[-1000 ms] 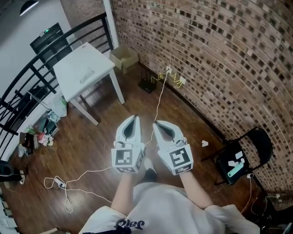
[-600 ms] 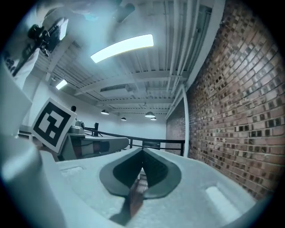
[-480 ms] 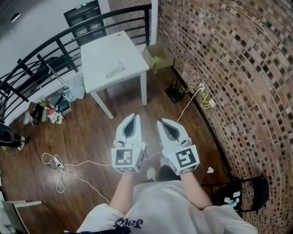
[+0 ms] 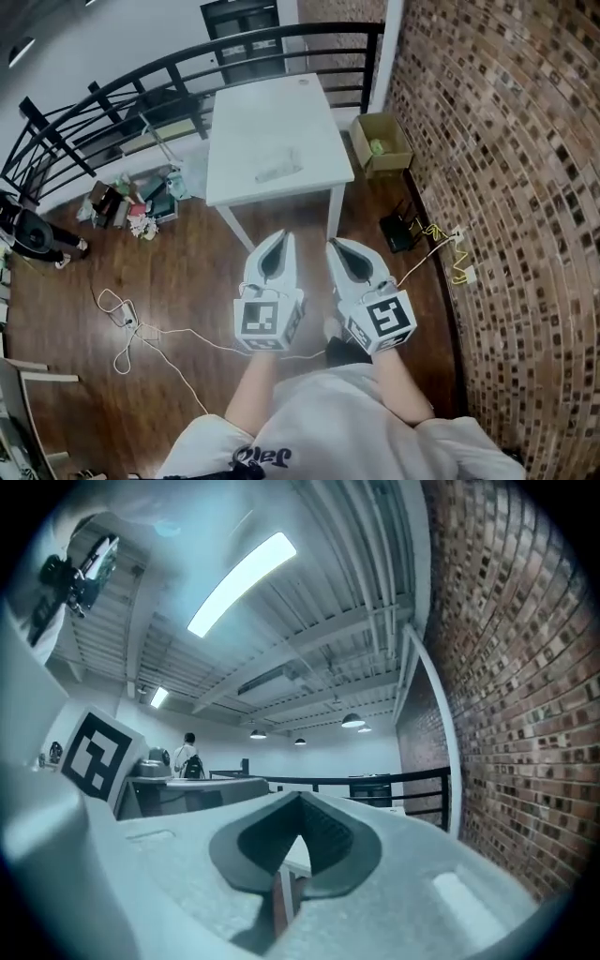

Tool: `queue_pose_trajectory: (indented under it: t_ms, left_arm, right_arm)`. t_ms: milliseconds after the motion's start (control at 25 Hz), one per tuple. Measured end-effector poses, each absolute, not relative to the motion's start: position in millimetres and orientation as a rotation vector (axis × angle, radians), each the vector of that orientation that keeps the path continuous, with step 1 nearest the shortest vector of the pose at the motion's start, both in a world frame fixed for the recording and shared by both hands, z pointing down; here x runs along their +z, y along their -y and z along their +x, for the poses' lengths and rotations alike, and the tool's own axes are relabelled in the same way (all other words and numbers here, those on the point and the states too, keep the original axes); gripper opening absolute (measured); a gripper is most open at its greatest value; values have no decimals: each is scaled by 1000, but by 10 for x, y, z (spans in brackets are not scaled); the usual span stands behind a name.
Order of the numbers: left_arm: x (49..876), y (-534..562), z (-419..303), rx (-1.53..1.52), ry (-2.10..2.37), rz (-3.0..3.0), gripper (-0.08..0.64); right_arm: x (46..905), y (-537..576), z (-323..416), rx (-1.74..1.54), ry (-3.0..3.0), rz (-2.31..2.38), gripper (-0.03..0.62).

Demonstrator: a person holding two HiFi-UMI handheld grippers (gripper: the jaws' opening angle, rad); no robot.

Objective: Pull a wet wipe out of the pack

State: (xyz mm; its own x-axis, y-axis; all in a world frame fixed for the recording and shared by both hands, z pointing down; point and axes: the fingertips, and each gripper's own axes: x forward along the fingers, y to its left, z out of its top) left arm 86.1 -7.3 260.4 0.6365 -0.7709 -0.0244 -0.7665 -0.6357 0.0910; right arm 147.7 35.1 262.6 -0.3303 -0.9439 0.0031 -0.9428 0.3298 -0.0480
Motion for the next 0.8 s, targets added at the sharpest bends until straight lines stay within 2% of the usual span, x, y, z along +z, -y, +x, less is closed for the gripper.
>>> queue_pose_trajectory:
  t_ms: [160, 360, 800]
  left_arm:
    - [2678, 473, 1297, -89, 1396, 2751, 15]
    - [2834, 887, 1318, -27, 1502, 2687, 15]
    - [3203, 1903, 1117, 28, 1609, 2585, 15]
  right_arm:
    - [2681, 122, 2010, -57, -2580, -1719, -11]
    - [2868, 616, 2183, -122, -2659, -1652, -11]
    - [3253, 1716, 1903, -202, -2806, -1521, -11]
